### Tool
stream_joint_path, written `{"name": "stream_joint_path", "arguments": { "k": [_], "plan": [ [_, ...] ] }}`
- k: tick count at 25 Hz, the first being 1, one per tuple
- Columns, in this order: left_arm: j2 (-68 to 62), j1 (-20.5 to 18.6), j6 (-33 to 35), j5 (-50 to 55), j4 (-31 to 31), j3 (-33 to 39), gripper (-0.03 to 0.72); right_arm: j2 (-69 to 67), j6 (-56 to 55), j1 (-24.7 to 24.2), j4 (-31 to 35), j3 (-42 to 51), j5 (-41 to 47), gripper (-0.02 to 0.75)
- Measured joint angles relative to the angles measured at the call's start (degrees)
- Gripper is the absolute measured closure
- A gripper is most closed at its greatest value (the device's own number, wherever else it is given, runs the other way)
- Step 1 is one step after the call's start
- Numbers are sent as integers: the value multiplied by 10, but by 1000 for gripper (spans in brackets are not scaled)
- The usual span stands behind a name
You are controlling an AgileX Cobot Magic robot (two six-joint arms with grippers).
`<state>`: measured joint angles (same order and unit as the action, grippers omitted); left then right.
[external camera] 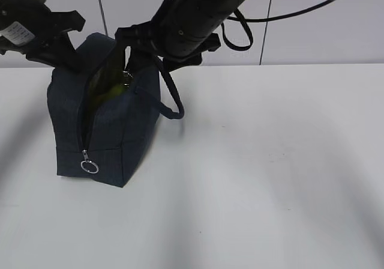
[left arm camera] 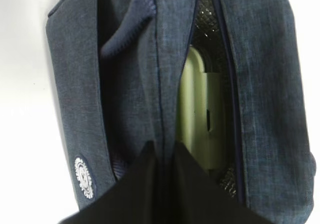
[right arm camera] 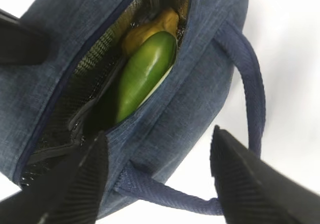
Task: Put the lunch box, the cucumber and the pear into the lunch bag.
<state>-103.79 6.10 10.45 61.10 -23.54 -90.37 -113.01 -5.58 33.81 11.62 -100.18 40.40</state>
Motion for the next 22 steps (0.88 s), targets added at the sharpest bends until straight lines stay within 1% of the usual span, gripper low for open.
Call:
{"name": "stream_joint_path", "arguments": {
  "k": [3, 11, 13, 15, 17, 19, 20, 22],
  "plan": [
    [0, 0, 0, 0, 0, 0, 688, -14, 0, 0, 16, 0, 1, 234],
    [0, 0, 0, 0, 0, 0, 688, -36, -1, 0, 38, 0, -6, 238],
    [0, 0, 0, 0, 0, 0, 688, -36, -1, 0, 42, 0, -7, 257],
    [0, 0, 0, 0, 0, 0, 688, -36, -1, 0, 46, 0, -9, 314],
    [0, 0, 0, 0, 0, 0, 688, -36, -1, 0, 51, 0, -9, 407],
    [0, 0, 0, 0, 0, 0, 688, -36, -1, 0, 52, 0, -9, 484],
    [0, 0, 0, 0, 0, 0, 688, -36, -1, 0, 53, 0, -9, 506],
    [0, 0, 0, 0, 0, 0, 688, -36, 6, 0, 59, 0, -9, 511]
  ]
}}
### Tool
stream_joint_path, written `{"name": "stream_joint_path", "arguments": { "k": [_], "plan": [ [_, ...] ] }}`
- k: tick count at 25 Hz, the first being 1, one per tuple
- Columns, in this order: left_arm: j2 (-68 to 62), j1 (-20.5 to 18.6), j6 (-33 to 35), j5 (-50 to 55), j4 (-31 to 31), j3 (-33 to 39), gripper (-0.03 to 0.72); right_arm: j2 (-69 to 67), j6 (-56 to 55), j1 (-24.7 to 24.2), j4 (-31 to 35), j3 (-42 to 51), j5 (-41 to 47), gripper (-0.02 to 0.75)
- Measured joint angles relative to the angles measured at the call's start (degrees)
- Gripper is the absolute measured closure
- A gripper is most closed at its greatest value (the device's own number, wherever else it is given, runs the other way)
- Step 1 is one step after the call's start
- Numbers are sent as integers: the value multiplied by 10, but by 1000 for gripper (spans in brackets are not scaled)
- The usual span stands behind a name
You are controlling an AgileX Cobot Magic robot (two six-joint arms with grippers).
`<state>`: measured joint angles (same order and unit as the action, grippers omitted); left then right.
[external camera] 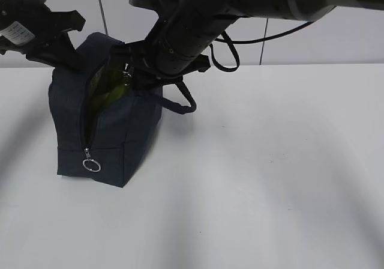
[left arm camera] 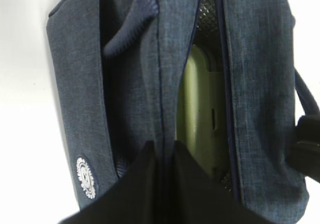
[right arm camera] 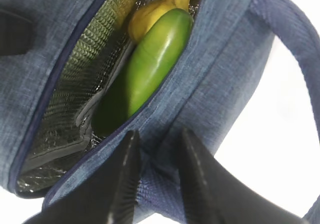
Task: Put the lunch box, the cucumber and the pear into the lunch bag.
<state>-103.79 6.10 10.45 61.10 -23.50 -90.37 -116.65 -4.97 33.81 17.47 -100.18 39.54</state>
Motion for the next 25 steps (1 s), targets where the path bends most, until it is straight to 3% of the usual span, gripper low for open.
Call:
{"name": "stream_joint_path", "arguments": {
  "k": [10, 13, 15, 21, 25],
  "plan": [
    [0, 0, 0, 0, 0, 0, 688, -23, 15, 0, 51, -2, -6, 279],
    [0, 0, 0, 0, 0, 0, 688, -30, 16, 0, 63, -2, -8, 267],
    [0, 0, 0, 0, 0, 0, 688, -30, 19, 0, 64, -2, -8, 330],
    [0, 0, 0, 0, -1, 0, 688, -30, 42, 0, 67, -2, -8, 610],
    [0, 0, 0, -1, -3, 0, 688, -29, 50, 0, 61, -2, -7, 692]
  ]
}}
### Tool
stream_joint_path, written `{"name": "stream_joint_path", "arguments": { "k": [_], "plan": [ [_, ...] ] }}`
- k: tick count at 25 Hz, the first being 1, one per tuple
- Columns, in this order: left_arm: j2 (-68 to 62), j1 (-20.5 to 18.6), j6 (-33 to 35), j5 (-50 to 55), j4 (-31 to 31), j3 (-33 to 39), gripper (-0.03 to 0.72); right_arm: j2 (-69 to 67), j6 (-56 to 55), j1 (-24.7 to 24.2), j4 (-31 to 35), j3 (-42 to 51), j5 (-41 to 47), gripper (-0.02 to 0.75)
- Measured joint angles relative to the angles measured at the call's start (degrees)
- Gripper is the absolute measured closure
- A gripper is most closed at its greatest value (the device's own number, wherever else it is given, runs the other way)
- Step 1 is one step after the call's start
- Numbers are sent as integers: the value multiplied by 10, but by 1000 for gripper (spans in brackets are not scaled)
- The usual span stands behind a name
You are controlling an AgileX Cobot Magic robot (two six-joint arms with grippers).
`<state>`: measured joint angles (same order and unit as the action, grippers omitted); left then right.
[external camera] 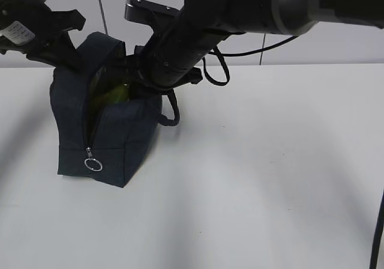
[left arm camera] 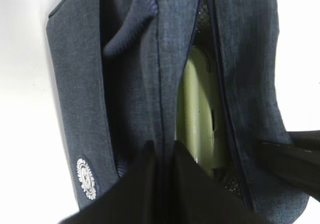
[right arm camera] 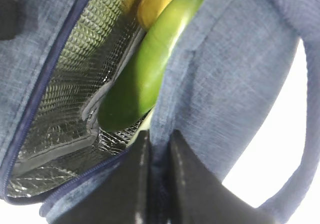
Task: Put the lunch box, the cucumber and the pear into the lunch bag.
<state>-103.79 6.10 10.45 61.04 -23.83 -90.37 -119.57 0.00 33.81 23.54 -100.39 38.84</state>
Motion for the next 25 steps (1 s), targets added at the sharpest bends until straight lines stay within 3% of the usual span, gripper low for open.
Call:
{"name": "stream_joint_path", "arguments": {
  "k": [10, 16, 20, 25],
  "plan": [
    [-1, 4, 11, 4, -70, 0, 688, 38, 4, 0, -52, 0, 16, 697],
    [-1, 49, 15, 2, -74, 0, 688, 60, 4, 0, -96, 0, 56, 698],
    [-1, 83, 15, -5, -75, 0, 688, 77, -31, 0, -163, 0, 97, 698],
    [-1, 99, 15, -6, -79, 0, 688, 91, -72, 0, -244, 0, 156, 699]
  ]
}}
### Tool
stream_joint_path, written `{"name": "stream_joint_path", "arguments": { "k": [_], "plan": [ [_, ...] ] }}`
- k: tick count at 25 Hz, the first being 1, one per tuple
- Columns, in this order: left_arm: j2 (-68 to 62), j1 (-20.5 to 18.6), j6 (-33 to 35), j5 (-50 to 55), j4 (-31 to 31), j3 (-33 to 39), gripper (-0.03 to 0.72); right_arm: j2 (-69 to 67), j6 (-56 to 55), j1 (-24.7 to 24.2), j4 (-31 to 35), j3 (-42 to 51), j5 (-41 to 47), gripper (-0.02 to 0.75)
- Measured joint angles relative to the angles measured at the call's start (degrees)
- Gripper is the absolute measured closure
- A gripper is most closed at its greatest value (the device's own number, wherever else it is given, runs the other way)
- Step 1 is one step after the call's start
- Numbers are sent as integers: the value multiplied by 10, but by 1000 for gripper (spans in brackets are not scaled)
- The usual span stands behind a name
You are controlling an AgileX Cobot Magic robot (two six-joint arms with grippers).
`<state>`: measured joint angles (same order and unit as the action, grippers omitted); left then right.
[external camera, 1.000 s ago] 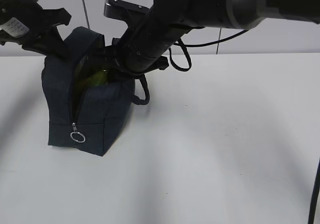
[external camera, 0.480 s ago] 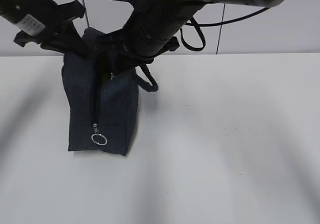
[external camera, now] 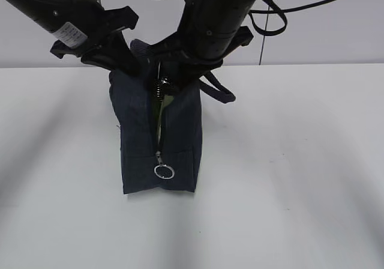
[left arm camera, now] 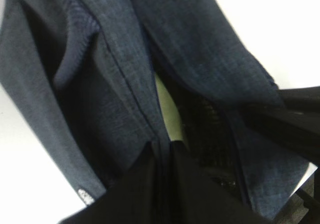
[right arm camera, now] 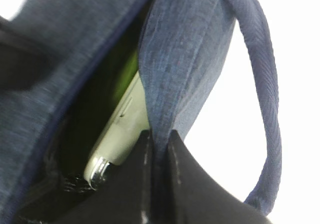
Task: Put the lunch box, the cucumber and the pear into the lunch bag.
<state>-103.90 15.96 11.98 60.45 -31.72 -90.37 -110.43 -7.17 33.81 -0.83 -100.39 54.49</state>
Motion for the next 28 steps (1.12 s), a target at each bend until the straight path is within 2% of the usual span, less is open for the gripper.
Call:
{"name": "stream_joint_path", "arguments": {
  "k": [4, 10, 20, 23, 28],
  "plan": [
    [0, 1, 1, 3, 0, 0, 688, 2, -8, 0, -8, 0, 25, 699],
    [0, 11, 50, -4, 0, 0, 688, 3, -13, 0, 17, 0, 25, 699],
    [0, 11, 58, -15, 0, 1, 688, -1, -14, 0, 48, 0, 19, 676],
    [0, 11, 58, -13, 0, 1, 688, -1, -14, 0, 50, 0, 19, 596],
    [0, 11, 58, -2, 0, 1, 669, -1, -14, 0, 54, 0, 19, 324]
  ]
}}
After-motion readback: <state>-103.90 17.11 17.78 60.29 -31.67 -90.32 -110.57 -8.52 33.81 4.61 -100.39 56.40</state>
